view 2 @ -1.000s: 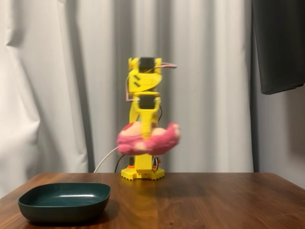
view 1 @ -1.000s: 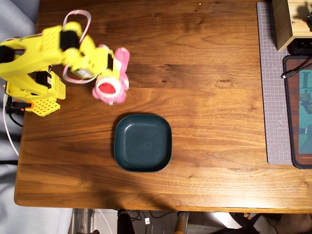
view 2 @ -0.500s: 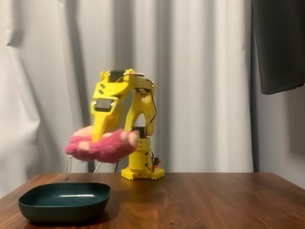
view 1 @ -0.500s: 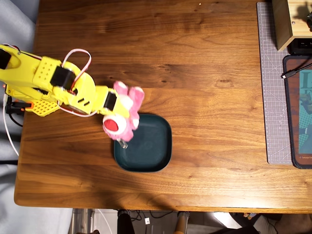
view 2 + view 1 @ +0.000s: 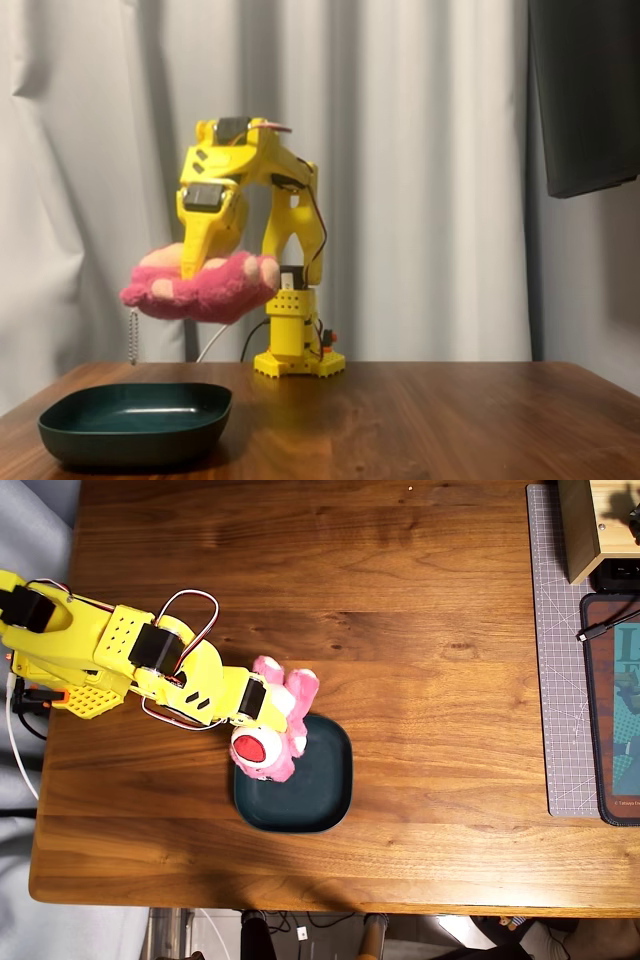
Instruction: Grasp a strawberry bear and put it in the bin.
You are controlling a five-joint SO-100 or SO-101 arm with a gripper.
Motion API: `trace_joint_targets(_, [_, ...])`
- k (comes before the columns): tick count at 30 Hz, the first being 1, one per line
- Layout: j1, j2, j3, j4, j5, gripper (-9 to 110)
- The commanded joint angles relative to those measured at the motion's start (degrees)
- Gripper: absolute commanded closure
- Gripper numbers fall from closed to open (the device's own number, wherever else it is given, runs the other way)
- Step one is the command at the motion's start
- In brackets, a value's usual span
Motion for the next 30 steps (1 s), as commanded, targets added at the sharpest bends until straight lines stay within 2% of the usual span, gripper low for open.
trace_joint_targets(1, [-1.8,-2.1,-7.8,1.7,-0.5,102])
trace_joint_targets(10, [-7.9,-10.2,-14.1,1.4,-1.8,102])
trace_joint_targets(22, [-6.4,-11.4,-14.8,1.4,-1.8,101])
trace_joint_targets(27, [-6.4,-11.6,-13.4,1.1,-1.3,74])
trace_joint_targets(30, [-6.4,-11.8,-13.3,1.1,-1.2,72])
